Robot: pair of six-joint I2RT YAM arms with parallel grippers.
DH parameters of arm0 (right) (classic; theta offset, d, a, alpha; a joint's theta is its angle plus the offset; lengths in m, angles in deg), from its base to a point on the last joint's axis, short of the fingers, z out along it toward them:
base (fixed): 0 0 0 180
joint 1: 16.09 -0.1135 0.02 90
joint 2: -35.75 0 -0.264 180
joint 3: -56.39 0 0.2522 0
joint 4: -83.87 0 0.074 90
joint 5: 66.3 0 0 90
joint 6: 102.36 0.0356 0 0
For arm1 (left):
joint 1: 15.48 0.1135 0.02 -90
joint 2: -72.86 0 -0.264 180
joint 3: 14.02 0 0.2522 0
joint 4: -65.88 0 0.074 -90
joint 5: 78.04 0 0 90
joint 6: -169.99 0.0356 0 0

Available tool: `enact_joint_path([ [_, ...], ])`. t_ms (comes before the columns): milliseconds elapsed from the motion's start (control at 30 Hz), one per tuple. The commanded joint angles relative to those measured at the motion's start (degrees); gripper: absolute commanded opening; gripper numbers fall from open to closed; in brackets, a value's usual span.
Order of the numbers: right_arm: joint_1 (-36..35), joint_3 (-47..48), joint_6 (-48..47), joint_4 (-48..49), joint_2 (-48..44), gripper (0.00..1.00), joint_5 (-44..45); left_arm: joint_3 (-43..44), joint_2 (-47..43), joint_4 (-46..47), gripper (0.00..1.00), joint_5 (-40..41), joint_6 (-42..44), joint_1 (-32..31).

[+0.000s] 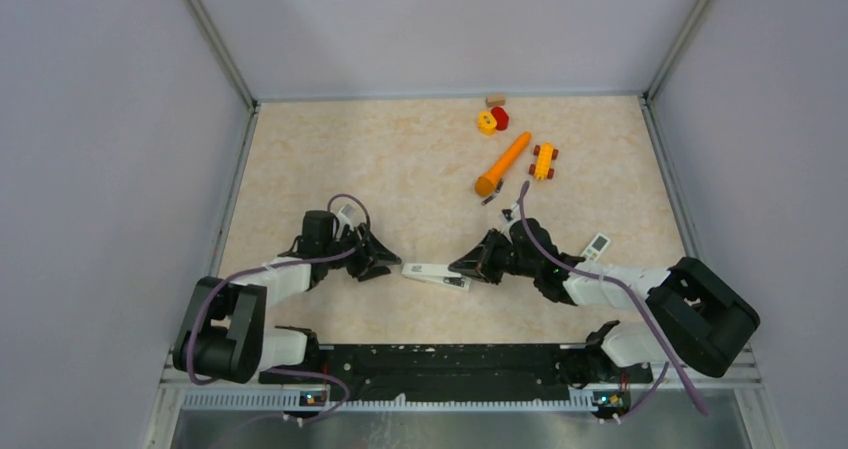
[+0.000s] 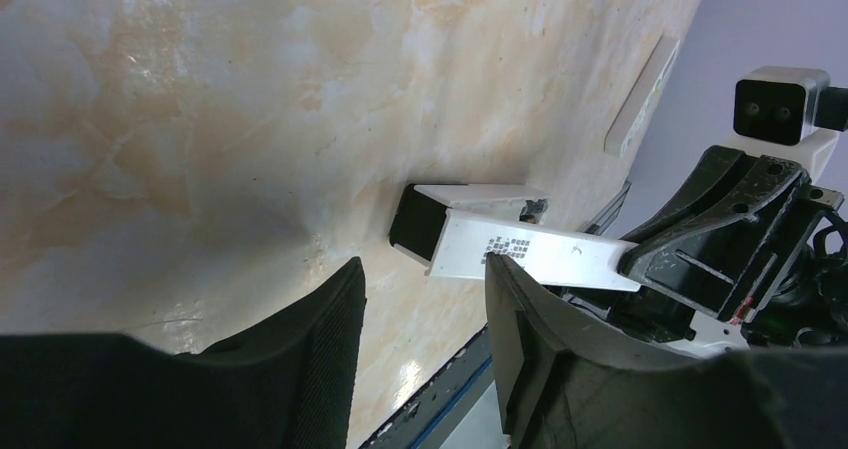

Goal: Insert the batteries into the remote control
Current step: Load the battery cover into the remote control.

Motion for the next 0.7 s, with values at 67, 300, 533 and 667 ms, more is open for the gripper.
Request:
enact_joint_path([
  [67, 0.02, 0.86, -1.54, -3.60, -1.90, 0.00, 0.93, 1.76, 1.75, 1.71, 0.50, -1.22, 1.81, -0.73],
  [300, 0.00, 1.74, -2.77, -7.02, -2.24, 0.00, 2.65, 2.56, 3.23, 1.69, 0.48, -1.72, 2.04, -1.87],
  [533, 0.35, 1.48, -3.06, -9.39, -4.04, 0.00, 4.82, 3.02, 3.95, 1.66, 0.48, -1.29, 2.08, -2.50],
  [667, 0.38, 1.57, -3.29, -10.53, -3.64, 0.00, 5.01, 3.35, 4.12, 1.52, 0.48, -1.02, 2.13, -2.88],
])
